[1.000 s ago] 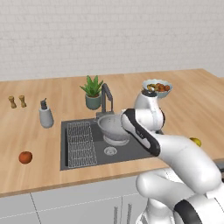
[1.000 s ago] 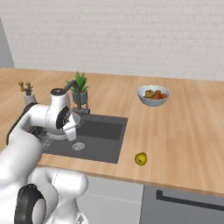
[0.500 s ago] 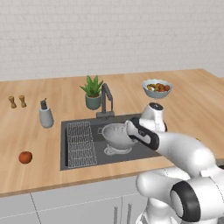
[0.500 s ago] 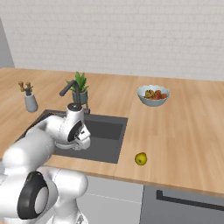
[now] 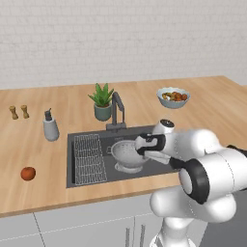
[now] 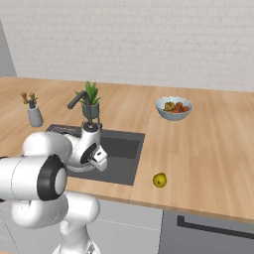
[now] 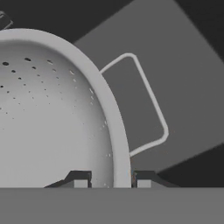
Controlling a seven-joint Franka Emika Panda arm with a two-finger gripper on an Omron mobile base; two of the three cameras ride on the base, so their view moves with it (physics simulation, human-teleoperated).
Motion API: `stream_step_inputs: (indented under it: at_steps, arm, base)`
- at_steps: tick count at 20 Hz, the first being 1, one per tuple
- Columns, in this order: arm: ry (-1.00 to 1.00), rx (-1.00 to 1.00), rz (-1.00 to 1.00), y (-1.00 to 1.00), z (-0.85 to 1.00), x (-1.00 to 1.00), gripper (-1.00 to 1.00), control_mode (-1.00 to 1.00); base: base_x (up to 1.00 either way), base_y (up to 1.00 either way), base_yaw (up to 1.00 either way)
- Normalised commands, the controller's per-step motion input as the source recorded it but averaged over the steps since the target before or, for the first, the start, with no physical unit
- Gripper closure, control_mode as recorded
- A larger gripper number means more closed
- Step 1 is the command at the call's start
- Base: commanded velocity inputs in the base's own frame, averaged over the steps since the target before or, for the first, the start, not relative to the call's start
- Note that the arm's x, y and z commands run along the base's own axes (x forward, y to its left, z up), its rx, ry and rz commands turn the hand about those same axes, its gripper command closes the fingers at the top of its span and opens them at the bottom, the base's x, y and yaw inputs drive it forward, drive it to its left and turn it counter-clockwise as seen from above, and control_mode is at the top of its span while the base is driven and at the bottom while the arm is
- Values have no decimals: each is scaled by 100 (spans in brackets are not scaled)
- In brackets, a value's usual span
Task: Put the colander in the sink, put the pear, orange in the colander, and turn on the sink faucet and pour water over the colander.
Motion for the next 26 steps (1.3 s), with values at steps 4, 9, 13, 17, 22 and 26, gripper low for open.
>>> stream_step_inputs:
  at_steps: [4, 9, 13, 17, 22, 26]
  arm:
    - [8, -2, 0, -8, -14, 17, 100, -100]
    - [13, 0, -14, 0, 0, 0, 100, -100]
    - [9, 0, -32, 8, 0, 0, 100, -100]
    - [1, -1, -39, 35, -2, 0, 100, -100]
    - [0, -2, -33, 60, -5, 0, 100, -100]
    - [0, -1, -20, 32, -11, 0, 100, -100]
  base:
    - [0, 0, 0]
    - [0, 0, 0]
    - [0, 0, 0]
    - [0, 0, 0]
    - [0, 0, 0]
    - [0, 0, 0]
